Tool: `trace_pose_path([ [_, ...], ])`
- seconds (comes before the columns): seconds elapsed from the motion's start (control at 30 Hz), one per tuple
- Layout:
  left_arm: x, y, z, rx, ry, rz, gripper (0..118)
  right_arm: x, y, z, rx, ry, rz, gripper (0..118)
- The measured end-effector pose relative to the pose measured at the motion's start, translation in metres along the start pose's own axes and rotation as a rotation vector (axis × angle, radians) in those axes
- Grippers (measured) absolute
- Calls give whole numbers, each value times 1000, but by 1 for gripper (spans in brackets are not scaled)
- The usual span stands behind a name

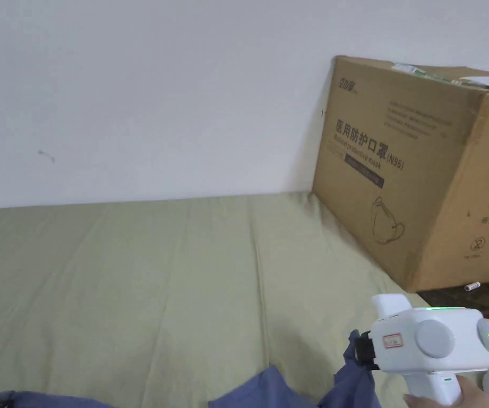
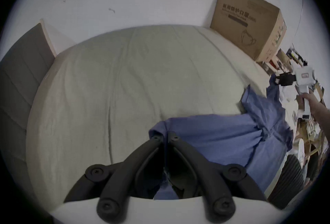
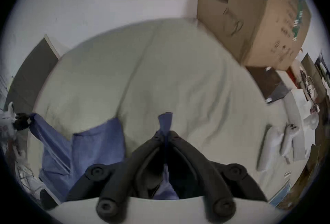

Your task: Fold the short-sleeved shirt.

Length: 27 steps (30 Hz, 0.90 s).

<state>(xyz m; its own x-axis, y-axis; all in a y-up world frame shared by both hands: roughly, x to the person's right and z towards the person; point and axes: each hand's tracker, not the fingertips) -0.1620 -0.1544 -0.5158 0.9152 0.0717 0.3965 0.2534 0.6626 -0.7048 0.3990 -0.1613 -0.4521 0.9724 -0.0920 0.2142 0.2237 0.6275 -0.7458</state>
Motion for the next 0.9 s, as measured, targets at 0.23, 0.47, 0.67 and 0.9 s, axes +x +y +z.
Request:
trace_pose_path([
  [0.23,6,25,111,217,40,-19,2,23,33,134,204,50,-77,0],
  [0.47,9,44,225,426,110,-33,2,20,57,250,404,73,-64,0],
  [0.67,14,59,289,550,138,-45,2,17,77,307,500,103,-98,0],
  [0.9,16,78,307,598,167,-53,2,17,108,334,567,102,-100,0],
])
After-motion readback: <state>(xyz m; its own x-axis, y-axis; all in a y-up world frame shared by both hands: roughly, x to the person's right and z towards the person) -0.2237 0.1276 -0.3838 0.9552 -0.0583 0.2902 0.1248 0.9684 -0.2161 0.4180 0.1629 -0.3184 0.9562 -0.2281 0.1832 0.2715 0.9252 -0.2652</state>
